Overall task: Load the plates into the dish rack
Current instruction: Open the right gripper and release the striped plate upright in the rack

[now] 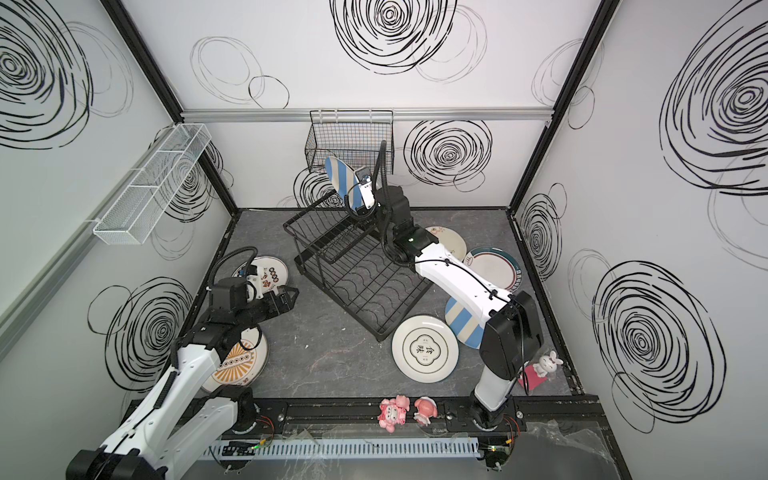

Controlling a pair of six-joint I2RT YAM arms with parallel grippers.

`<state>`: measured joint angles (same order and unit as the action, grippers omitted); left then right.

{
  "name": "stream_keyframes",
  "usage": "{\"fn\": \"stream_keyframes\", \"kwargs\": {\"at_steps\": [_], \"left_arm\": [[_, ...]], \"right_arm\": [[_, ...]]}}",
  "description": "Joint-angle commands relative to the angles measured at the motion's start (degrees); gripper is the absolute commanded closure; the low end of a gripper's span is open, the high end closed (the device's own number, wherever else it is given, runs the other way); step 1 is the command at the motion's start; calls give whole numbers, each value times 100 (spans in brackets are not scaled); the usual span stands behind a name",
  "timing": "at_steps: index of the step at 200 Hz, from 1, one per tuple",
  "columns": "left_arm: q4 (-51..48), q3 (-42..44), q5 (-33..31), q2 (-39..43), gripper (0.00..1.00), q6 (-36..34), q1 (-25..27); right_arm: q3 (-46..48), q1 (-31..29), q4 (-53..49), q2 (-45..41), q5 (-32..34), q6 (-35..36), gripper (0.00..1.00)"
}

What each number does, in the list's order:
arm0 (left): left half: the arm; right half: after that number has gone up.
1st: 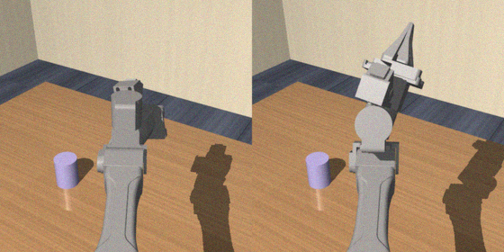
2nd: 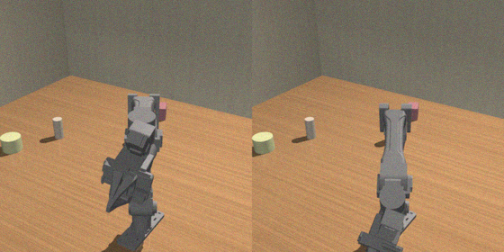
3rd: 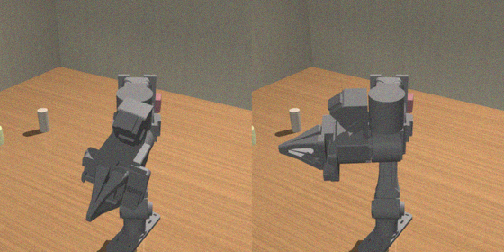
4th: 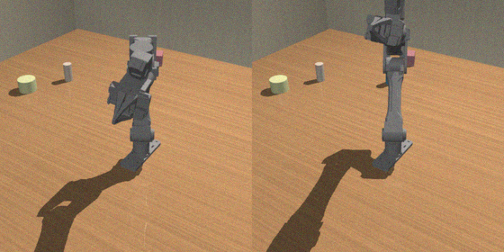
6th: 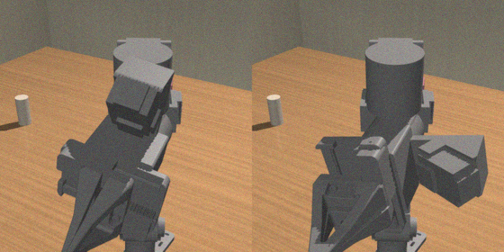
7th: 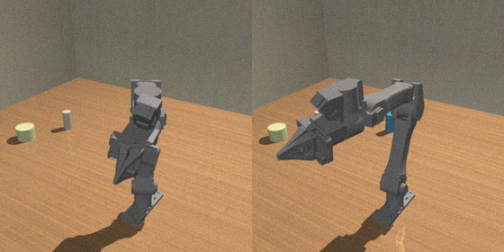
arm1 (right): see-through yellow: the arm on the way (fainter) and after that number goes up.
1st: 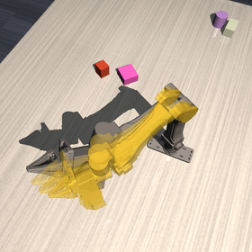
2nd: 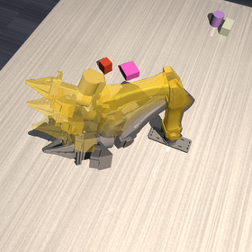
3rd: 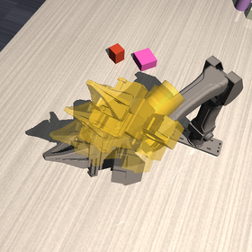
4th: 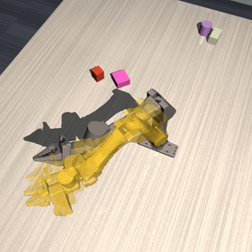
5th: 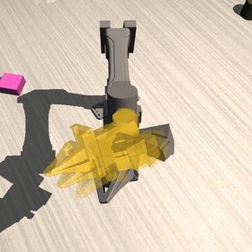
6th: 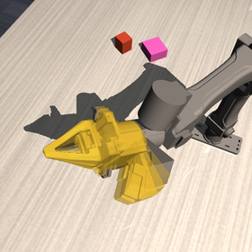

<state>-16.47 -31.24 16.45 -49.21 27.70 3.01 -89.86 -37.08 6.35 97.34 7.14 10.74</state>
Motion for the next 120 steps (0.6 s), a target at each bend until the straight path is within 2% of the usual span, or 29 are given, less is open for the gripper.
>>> {"fn": "stream_keyframes", "kwargs": {"at_steps": [1, 120], "left_arm": [[232, 10, -8, -5, 4, 16, 33], [166, 41, -213, -9, 4, 161, 49]], "right_arm": [[-158, -19, 429, 13, 59, 95, 100], [-276, -19, 293, 338, 181, 102, 100]]}}
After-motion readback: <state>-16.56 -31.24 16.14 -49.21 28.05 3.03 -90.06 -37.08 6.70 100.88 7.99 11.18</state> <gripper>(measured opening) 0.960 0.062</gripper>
